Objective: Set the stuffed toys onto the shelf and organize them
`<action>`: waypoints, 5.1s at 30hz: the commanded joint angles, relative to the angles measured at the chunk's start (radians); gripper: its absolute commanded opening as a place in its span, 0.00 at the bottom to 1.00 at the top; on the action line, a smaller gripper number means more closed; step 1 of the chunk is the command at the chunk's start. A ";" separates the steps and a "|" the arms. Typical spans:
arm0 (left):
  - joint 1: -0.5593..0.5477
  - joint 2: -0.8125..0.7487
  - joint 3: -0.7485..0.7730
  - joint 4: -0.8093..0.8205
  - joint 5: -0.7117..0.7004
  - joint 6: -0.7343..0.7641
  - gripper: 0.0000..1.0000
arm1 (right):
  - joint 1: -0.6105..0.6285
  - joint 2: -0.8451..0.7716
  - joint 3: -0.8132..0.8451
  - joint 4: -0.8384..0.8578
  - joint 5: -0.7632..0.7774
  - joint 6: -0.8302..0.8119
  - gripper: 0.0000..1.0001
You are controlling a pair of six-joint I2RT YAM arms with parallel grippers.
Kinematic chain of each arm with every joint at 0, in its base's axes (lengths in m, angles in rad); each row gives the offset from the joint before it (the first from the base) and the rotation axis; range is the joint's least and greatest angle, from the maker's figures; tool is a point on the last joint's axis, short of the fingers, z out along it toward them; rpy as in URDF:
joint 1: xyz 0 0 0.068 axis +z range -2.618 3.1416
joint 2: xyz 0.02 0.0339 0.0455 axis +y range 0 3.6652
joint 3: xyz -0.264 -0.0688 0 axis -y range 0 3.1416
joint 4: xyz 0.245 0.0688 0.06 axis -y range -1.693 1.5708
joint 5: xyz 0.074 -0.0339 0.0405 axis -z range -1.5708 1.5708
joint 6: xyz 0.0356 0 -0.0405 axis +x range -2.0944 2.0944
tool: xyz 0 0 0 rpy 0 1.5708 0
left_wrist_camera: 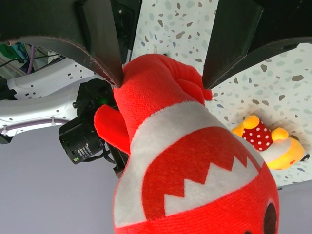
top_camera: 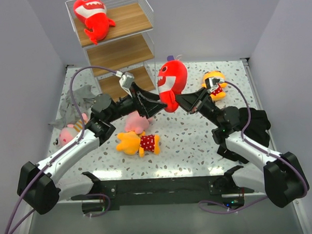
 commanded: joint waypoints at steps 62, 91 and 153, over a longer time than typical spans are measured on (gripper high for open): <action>0.081 0.620 1.441 -0.934 -0.979 0.750 0.00 | 0.001 -0.607 0.275 -1.253 0.238 -0.721 0.99; 0.143 0.733 1.478 -0.727 -0.870 0.696 0.38 | 0.001 -0.674 0.324 -1.393 0.313 -0.829 0.99; 0.142 -0.365 -0.420 -0.840 -0.786 -0.312 0.77 | 0.115 -0.122 0.002 -1.068 0.203 -0.580 0.78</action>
